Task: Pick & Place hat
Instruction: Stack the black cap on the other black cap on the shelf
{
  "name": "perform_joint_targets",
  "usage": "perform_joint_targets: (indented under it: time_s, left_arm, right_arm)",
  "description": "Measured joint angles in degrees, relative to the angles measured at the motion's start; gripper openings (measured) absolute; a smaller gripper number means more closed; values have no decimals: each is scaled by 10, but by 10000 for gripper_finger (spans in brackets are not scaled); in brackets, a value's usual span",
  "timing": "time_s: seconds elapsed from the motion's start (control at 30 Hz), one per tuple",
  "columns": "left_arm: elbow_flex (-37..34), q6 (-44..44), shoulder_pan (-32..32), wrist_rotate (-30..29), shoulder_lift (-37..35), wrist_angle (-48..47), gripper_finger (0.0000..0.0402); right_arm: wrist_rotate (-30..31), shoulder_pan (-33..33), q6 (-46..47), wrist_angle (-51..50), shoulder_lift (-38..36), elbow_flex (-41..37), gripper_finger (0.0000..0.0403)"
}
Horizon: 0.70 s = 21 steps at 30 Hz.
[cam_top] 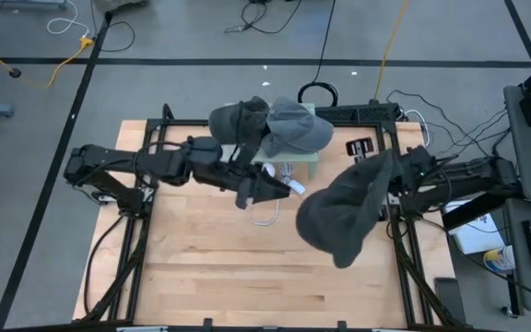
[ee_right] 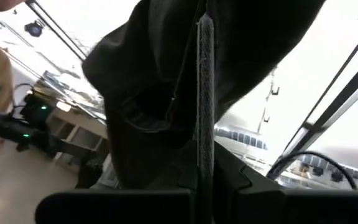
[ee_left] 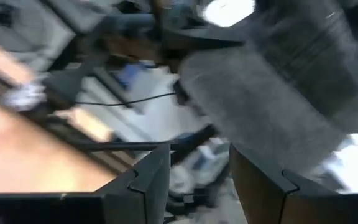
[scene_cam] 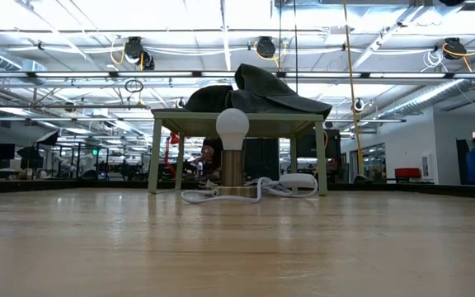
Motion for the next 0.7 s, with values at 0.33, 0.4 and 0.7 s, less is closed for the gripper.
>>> perform_joint_targets:
  time_s: [0.33,0.4,0.7]
  left_arm:
    - [-59,-116,33,145,0,220,168]
    - [-66,-138,37,164,-1,246,168]
    - [-73,-189,37,228,1,317,168]
  right_arm:
    - [-62,-27,-39,-82,104,148,5]
    - [-62,-27,-47,-80,118,165,5]
    - [-79,-39,-73,-82,138,181,5]
